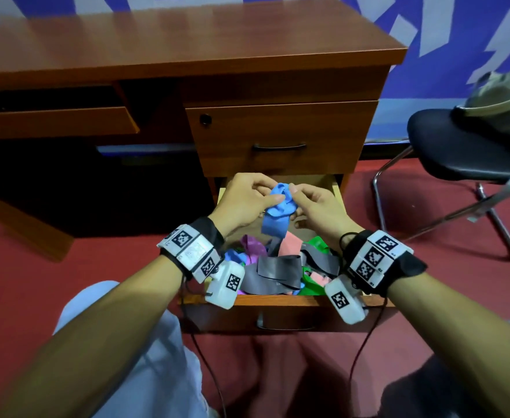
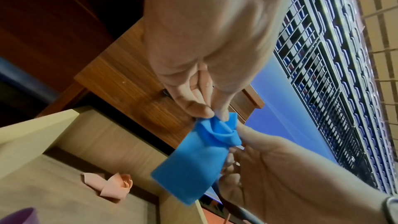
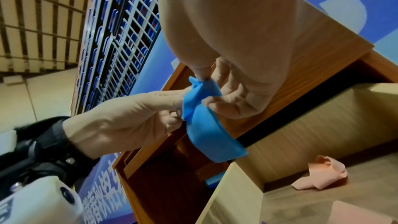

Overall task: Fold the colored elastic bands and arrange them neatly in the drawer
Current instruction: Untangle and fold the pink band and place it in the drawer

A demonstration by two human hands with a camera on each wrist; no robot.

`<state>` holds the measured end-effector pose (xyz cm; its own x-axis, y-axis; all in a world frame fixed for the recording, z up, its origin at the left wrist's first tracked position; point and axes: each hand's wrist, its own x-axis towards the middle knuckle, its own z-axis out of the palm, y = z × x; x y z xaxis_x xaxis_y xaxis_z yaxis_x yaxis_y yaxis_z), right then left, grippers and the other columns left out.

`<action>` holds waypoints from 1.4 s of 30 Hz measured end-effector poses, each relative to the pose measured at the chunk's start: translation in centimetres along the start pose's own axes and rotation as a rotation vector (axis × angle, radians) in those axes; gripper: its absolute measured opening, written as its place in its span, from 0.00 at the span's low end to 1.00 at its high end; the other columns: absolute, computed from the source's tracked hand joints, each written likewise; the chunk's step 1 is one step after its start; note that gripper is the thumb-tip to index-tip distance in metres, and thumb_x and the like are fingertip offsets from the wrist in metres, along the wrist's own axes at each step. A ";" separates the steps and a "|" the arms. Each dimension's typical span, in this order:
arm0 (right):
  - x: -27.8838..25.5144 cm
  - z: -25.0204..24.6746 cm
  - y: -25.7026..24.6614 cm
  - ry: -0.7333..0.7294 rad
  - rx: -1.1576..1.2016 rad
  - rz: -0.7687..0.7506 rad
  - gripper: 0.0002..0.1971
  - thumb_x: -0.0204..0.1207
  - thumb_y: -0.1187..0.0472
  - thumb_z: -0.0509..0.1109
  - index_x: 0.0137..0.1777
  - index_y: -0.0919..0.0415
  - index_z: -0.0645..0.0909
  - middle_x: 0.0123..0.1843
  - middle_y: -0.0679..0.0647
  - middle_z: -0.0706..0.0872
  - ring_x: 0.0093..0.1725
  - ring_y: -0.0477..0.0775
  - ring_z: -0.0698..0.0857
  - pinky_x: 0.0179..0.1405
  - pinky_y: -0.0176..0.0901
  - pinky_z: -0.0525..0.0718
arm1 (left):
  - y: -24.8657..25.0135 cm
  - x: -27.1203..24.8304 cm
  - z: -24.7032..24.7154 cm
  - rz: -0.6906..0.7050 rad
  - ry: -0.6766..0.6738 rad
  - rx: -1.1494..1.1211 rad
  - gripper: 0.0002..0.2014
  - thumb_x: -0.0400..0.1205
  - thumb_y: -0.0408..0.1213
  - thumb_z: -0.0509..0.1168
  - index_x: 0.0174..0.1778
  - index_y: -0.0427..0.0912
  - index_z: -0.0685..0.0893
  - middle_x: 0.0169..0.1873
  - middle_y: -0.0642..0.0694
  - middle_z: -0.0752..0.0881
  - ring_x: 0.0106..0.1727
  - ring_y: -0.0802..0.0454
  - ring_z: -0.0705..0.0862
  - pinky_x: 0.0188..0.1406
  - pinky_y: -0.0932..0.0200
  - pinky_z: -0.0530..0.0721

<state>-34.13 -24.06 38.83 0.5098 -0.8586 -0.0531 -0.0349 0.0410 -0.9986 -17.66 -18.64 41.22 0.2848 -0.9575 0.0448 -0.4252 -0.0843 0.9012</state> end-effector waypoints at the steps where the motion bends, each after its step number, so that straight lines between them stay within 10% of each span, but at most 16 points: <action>1: 0.2 -0.3 0.2 0.031 -0.077 -0.044 0.14 0.87 0.53 0.66 0.43 0.59 0.85 0.32 0.53 0.82 0.27 0.44 0.79 0.26 0.35 0.78 | -0.1 0.1 0.1 -0.010 -0.011 -0.011 0.07 0.79 0.30 0.78 0.52 0.38 0.91 0.32 0.47 0.86 0.27 0.62 0.81 0.30 0.66 0.81; 8: 0.6 -1.3 -0.1 0.114 -0.244 -0.162 0.15 0.84 0.56 0.71 0.38 0.64 0.87 0.25 0.42 0.83 0.25 0.42 0.77 0.26 0.38 0.77 | 0.2 0.5 0.7 -0.012 0.058 0.098 0.04 0.81 0.30 0.74 0.49 0.41 0.94 0.35 0.47 0.92 0.29 0.64 0.86 0.28 0.71 0.80; 16: -0.2 -0.8 -0.6 0.060 -0.072 -0.091 0.15 0.83 0.57 0.72 0.38 0.65 0.85 0.26 0.46 0.86 0.26 0.42 0.80 0.30 0.35 0.78 | 0.3 -0.5 1.1 0.119 0.160 0.278 0.07 0.81 0.33 0.71 0.37 0.44 0.87 0.27 0.43 0.87 0.25 0.58 0.79 0.32 0.50 0.87; 19: -0.2 -0.6 -0.6 -0.027 0.073 0.000 0.15 0.86 0.55 0.68 0.39 0.60 0.86 0.30 0.50 0.86 0.30 0.45 0.79 0.33 0.37 0.78 | 0.4 -0.7 0.9 0.123 0.103 0.240 0.03 0.82 0.32 0.69 0.47 0.45 0.87 0.35 0.49 0.89 0.33 0.52 0.88 0.34 0.51 0.88; 23: -0.4 -0.9 -1.0 -0.126 0.107 0.111 0.14 0.87 0.53 0.66 0.50 0.62 0.89 0.31 0.51 0.85 0.28 0.42 0.78 0.31 0.32 0.76 | 0.6 -0.5 0.5 0.114 -0.120 0.165 0.22 0.84 0.30 0.65 0.75 0.47 0.80 0.62 0.53 0.87 0.54 0.59 0.89 0.53 0.68 0.86; 29: -0.7 -1.4 -1.8 -0.214 0.121 0.166 0.14 0.83 0.59 0.72 0.62 0.69 0.85 0.39 0.59 0.83 0.32 0.47 0.77 0.34 0.35 0.78 | 0.7 -0.2 0.1 0.088 -0.092 0.047 0.05 0.80 0.27 0.71 0.48 0.36 0.91 0.46 0.36 0.92 0.41 0.55 0.84 0.43 0.58 0.81; 33: -0.5 -1.0 -1.9 -0.108 0.069 0.115 0.01 0.81 0.69 0.71 0.49 0.66 0.83 0.39 0.61 0.84 0.30 0.48 0.80 0.31 0.37 0.85 | 0.5 0.2 0.2 0.064 -0.024 0.095 0.05 0.77 0.30 0.73 0.47 0.37 0.90 0.39 0.40 0.90 0.33 0.60 0.81 0.38 0.60 0.80; 42: 0.0 -1.2 0.3 0.129 -0.572 -0.145 0.10 0.69 0.64 0.70 0.41 0.62 0.70 0.35 0.60 0.80 0.37 0.69 0.84 0.36 0.64 0.86 | 0.6 -0.8 1.5 0.012 -0.091 0.032 0.06 0.80 0.35 0.75 0.46 0.40 0.84 0.35 0.46 0.85 0.30 0.57 0.80 0.31 0.62 0.80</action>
<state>-35.14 -24.69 38.52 0.4372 -0.8912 0.1207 -0.4475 -0.3320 -0.8304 -19.46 -18.38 41.07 0.2005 -0.9796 0.0147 -0.4554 -0.0799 0.8867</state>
